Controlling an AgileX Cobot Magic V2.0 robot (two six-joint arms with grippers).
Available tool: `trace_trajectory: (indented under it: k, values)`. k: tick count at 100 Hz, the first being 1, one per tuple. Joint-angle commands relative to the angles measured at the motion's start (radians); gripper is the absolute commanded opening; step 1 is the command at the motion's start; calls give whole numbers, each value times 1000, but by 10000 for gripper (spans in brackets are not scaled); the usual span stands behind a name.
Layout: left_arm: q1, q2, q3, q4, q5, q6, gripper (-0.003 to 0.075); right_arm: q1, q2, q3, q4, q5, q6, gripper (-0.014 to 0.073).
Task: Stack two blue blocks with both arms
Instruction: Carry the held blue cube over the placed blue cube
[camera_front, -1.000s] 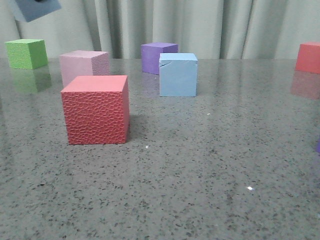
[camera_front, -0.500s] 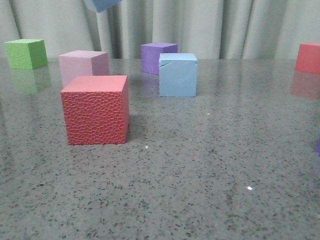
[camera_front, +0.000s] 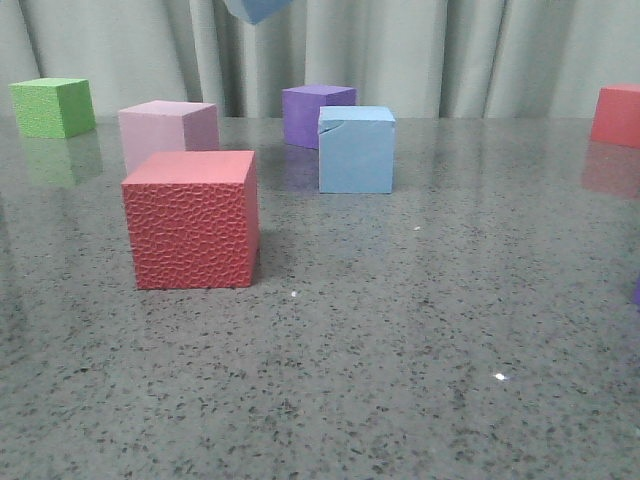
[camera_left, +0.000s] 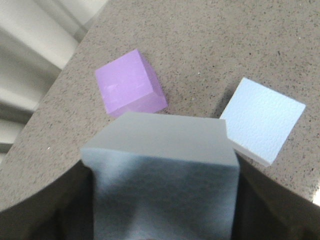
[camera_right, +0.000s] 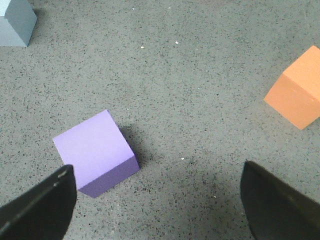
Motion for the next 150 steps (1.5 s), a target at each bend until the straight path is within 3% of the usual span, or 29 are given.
trace_trajectory:
  k: [1, 17, 89, 119, 150]
  values:
    - [-24, -7, -107, -12, -8, 20, 232, -1, 5, -22, 0, -61, -8, 655]
    - [-49, 41, -176, -29, 0, 42, 232, -1, 5, -22, 1, -60, -8, 655]
    - [-53, 62, -176, -98, 9, 52, 231, -1, 5, -22, 8, -50, -8, 655]
    - [-53, 62, -176, -174, 67, 241, 231, -1, 5, -22, 8, -49, -8, 655]
    - [-53, 63, -176, -174, 64, 305, 232, -1, 5, -22, 8, -49, -8, 655]
